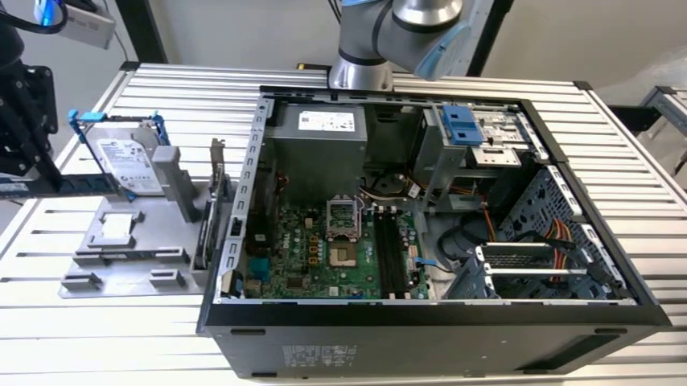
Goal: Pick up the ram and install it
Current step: 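Pick up the ram and move it above insertion slot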
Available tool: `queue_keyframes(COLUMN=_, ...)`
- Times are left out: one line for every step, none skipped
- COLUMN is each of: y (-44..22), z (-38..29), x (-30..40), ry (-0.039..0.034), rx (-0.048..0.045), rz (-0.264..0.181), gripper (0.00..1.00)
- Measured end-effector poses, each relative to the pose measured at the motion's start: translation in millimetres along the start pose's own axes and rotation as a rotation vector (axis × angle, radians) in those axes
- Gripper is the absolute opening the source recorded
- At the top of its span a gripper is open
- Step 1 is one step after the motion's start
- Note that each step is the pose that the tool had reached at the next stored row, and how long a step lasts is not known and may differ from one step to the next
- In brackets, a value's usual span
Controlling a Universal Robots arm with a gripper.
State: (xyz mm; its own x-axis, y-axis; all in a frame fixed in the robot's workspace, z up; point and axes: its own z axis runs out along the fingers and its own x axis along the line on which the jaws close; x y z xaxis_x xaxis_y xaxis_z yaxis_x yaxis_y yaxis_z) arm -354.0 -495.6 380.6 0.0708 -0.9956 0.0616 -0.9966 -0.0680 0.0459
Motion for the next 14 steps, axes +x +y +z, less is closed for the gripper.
queue_keyframes(y=0.0, z=-0.5, x=0.0, ry=0.0000, rx=0.0000, rz=0.000, gripper=0.00)
queue_keyframes(y=0.0, z=-0.7, x=0.0, ry=-0.0001, rx=0.0002, rz=0.000, gripper=0.00)
queue_keyframes(y=0.0, z=-0.9, x=0.0, ry=-0.0001, rx=0.0002, rz=0.000, gripper=0.00)
queue_keyframes(y=0.1, z=-1.3, x=0.0, ry=0.0000, rx=0.0000, rz=0.000, gripper=0.00)
queue_keyframes(y=0.1, z=-1.6, x=0.1, ry=0.0000, rx=0.0000, rz=0.000, gripper=0.00)
queue_keyframes(y=0.1, z=-1.8, x=0.1, ry=-0.0001, rx=0.0001, rz=0.000, gripper=0.00)
queue_keyframes(y=0.1, z=-1.8, x=0.1, ry=-0.0001, rx=0.0002, rz=0.000, gripper=0.00)
queue_keyframes(y=0.1, z=-2.0, x=0.1, ry=0.0000, rx=0.0000, rz=0.000, gripper=0.00)
queue_keyframes(y=0.1, z=-2.0, x=0.1, ry=0.0000, rx=0.0000, rz=0.000, gripper=0.00)
queue_keyframes(y=0.1, z=-2.0, x=0.1, ry=-0.0001, rx=0.0001, rz=0.000, gripper=0.00)
queue_keyframes(y=0.1, z=-2.1, x=0.1, ry=0.0000, rx=0.0000, rz=0.000, gripper=0.00)
queue_keyframes(y=-0.1, z=-2.2, x=0.2, ry=0.0001, rx=-0.0001, rz=0.000, gripper=0.00)
queue_keyframes(y=-0.4, z=-2.2, x=0.2, ry=0.0002, rx=-0.0001, rz=0.000, gripper=0.00)
queue_keyframes(y=-1.2, z=-2.3, x=0.2, ry=0.0002, rx=-0.0002, rz=0.000, gripper=0.00)
